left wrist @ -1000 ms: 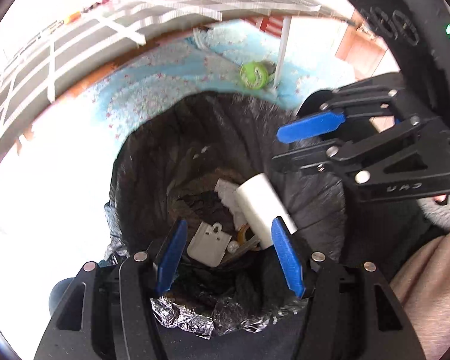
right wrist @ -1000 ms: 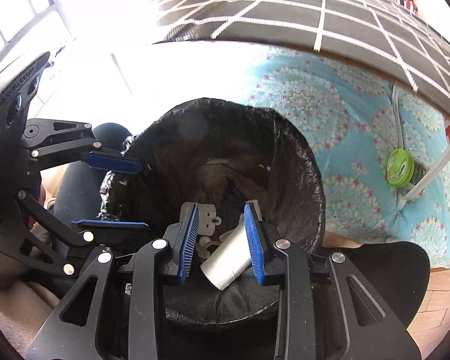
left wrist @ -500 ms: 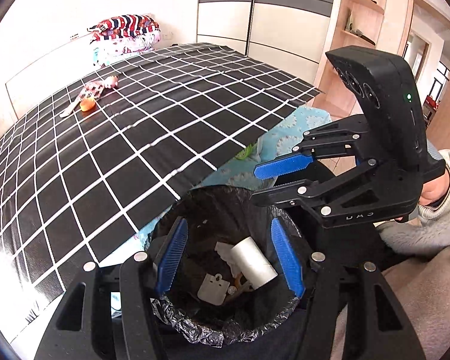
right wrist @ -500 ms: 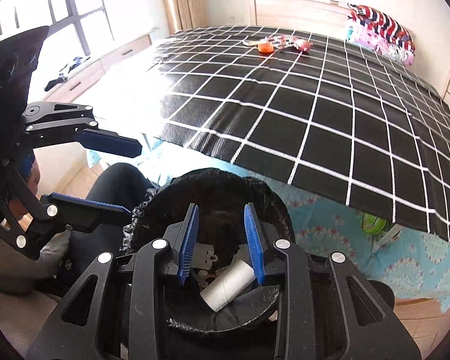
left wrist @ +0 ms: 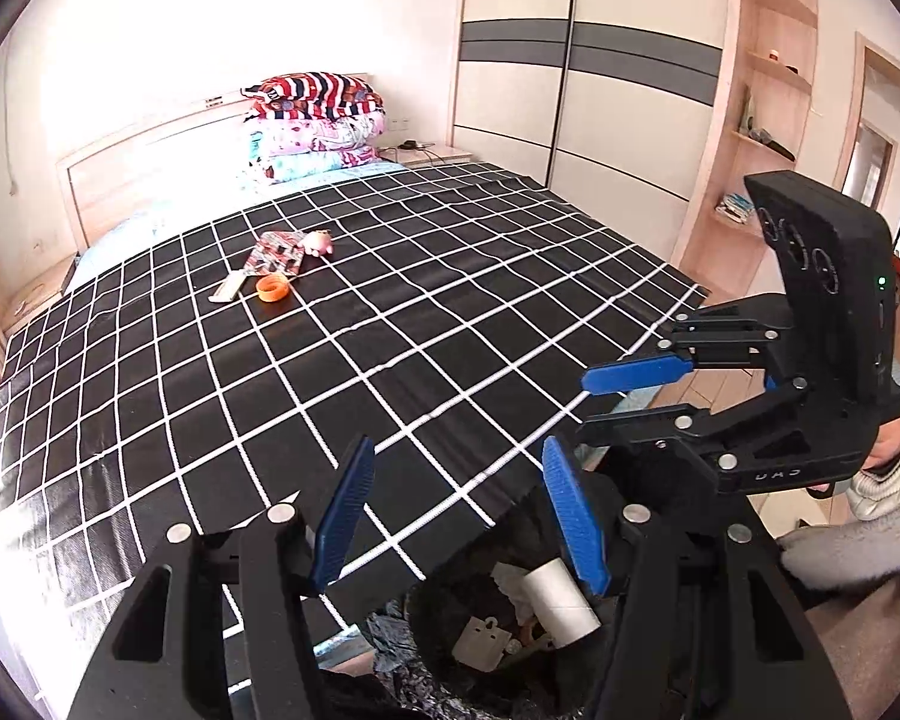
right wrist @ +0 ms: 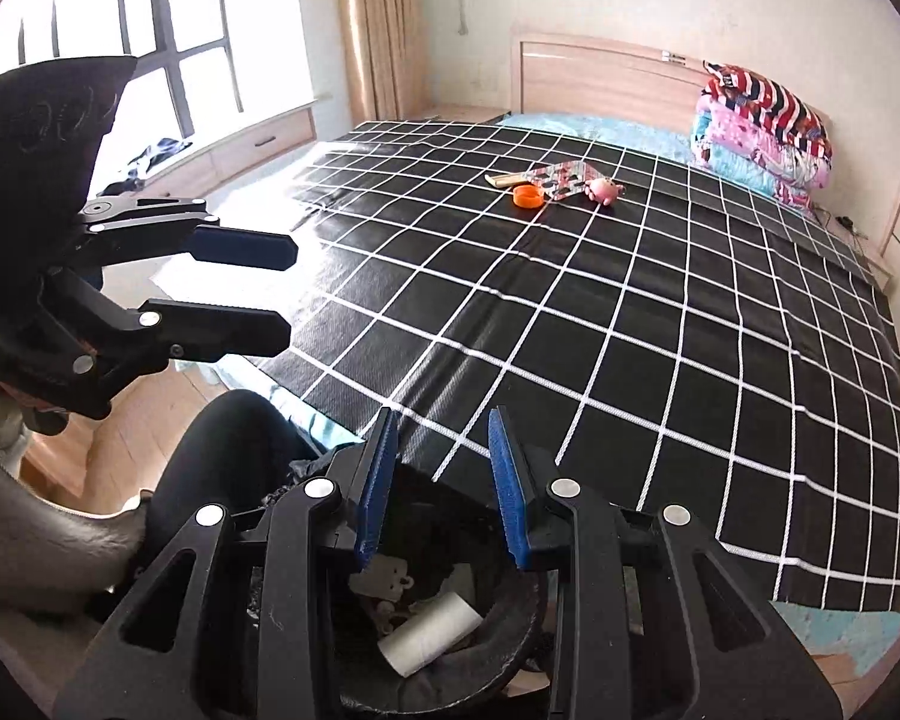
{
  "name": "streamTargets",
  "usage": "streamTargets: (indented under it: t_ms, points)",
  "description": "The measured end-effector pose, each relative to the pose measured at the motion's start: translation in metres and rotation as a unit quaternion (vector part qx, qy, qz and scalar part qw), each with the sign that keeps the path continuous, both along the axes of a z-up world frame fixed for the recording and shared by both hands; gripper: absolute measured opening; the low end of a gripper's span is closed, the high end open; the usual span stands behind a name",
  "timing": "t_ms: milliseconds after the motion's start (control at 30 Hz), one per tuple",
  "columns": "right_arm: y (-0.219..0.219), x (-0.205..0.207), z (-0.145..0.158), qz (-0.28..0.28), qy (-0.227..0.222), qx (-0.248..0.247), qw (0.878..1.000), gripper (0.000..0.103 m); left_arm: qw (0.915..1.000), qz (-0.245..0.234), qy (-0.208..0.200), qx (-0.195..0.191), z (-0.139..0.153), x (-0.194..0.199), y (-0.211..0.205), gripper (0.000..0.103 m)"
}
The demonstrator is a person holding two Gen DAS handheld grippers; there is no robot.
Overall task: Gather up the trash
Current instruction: 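Move both tools back over the bed toward the pink pig toy, then grasp the beige metal label card with the left tool while the right tool grasps the pink pig toy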
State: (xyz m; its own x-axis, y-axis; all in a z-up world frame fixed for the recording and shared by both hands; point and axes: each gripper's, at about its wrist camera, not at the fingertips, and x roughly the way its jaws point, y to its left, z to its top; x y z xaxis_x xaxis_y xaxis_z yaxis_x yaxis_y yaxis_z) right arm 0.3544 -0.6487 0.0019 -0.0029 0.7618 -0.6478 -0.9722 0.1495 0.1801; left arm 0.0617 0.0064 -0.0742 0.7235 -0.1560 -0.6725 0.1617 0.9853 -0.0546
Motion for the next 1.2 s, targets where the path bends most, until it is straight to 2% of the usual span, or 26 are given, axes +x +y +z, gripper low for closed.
streamTargets:
  t_ms: [300, 567, 667, 833, 967, 1200]
  points:
    - [0.029, 0.026, 0.011, -0.012, -0.007, 0.004, 1.0, 0.035, 0.9984, 0.055, -0.005, -0.012, 0.002, 0.033, 0.049, 0.056]
    - [0.072, 0.063, 0.013, -0.031, 0.004, 0.001, 1.0, 0.035, 0.9947, 0.103, 0.01, -0.005, -0.005, 0.075, 0.095, 0.056]
    - [0.088, 0.077, 0.015, -0.041, 0.012, 0.002, 0.999, 0.035, 0.9927, 0.12, 0.008, 0.008, -0.004, 0.09, 0.111, 0.056]
    - [0.116, 0.099, 0.018, -0.053, 0.019, 0.001, 0.998, 0.035, 0.9905, 0.136, 0.017, 0.004, -0.011, 0.12, 0.138, 0.056]
    - [0.14, 0.109, 0.018, -0.057, 0.016, -0.002, 0.998, 0.038, 0.9907, 0.132, 0.031, 0.005, -0.022, 0.145, 0.151, 0.056]
    - [0.181, 0.129, 0.007, -0.072, 0.004, -0.033, 0.997, 0.039, 0.9884, 0.14, 0.057, 0.008, -0.038, 0.186, 0.17, 0.056]
